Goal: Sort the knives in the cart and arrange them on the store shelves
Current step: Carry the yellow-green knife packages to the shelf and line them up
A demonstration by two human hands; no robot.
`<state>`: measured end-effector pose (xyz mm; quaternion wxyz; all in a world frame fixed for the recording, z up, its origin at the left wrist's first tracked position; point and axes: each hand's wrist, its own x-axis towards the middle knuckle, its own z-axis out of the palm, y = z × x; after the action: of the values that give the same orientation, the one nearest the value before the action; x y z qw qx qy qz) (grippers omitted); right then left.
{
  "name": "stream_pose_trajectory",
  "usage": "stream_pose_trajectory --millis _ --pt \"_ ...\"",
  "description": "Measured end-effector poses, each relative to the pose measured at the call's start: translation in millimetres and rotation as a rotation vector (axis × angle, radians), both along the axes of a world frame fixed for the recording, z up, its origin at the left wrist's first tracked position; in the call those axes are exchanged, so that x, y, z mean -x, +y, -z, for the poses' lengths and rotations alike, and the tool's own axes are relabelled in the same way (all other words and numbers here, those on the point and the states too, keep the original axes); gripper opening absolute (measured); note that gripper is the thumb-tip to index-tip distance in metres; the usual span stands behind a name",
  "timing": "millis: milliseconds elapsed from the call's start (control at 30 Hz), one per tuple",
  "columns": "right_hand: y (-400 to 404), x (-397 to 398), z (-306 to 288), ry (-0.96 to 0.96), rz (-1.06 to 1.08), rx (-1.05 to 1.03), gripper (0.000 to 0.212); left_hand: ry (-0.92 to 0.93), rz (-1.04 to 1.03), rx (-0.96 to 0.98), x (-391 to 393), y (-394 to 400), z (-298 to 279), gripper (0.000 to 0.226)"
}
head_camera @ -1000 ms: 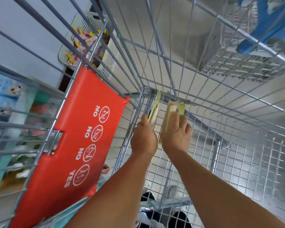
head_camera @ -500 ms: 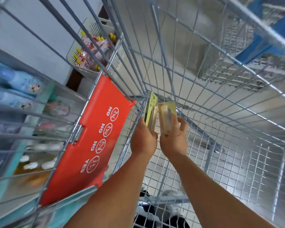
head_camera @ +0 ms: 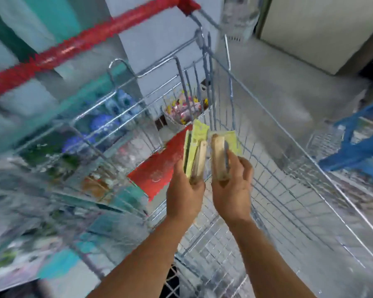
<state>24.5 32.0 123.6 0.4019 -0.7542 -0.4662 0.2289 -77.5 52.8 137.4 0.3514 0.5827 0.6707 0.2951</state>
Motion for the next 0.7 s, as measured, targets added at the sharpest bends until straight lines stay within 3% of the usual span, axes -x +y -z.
stream_pose_trajectory --millis 167,367,700 --pt "-22.0 26.0 -70.9 0.002 -0.214 -0.107 0.054 -0.09 -0.174 -0.1 30.9 -39.0 -66.7 0.042" --pt "-38.9 88.0 -136.6 0.054 -0.441 -0.253 0.058 -0.105 -0.417 -0.294 89.0 -78.9 -140.5 0.039" --pt "-87.6 271.4 -224.1 0.15 -0.875 -0.437 0.063 -0.137 -0.813 -0.495 249.0 -171.9 -235.5 0.042"
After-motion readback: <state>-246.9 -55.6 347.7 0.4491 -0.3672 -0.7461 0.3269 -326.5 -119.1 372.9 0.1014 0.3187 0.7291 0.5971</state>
